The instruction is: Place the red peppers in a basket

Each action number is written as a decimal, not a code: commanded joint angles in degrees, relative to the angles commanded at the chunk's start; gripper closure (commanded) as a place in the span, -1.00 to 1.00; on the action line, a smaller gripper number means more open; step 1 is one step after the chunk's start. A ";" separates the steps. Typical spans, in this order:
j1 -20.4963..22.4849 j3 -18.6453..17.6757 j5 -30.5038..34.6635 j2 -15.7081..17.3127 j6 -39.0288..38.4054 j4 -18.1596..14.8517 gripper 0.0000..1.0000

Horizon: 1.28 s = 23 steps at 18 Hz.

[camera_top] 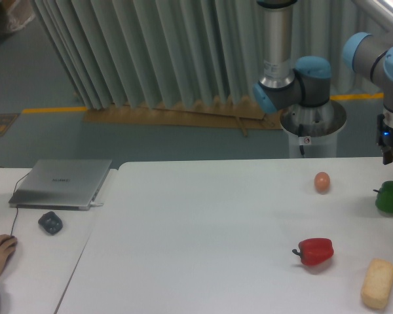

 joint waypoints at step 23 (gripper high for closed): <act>-6.58 -0.88 -0.79 -1.05 -8.69 4.83 -1.00</act>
